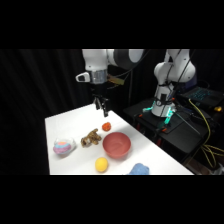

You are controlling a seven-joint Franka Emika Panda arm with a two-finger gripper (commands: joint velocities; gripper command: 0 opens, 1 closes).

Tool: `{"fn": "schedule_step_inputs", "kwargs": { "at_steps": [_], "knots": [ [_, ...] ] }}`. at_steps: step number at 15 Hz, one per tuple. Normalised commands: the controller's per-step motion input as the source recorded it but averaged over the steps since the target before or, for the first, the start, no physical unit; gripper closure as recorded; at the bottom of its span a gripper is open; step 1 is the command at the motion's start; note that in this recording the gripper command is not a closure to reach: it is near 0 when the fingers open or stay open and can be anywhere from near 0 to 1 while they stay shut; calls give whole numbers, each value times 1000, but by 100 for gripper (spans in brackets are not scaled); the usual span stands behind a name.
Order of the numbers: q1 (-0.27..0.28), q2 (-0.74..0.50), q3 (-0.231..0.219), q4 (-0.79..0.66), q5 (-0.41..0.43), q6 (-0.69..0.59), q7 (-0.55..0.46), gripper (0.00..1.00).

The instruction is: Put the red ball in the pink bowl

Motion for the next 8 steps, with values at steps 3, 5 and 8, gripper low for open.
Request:
{"fn": "schedule_step_inputs", "kwargs": {
  "at_steps": [3, 5, 8],
  "knots": [
    [4, -11, 9, 5, -120, 44, 107, 0],
    [19, -12, 0, 5, -264, 136, 227, 0],
    [-23, -10, -37, -85, -176, 215, 156, 0]
  ]
}}
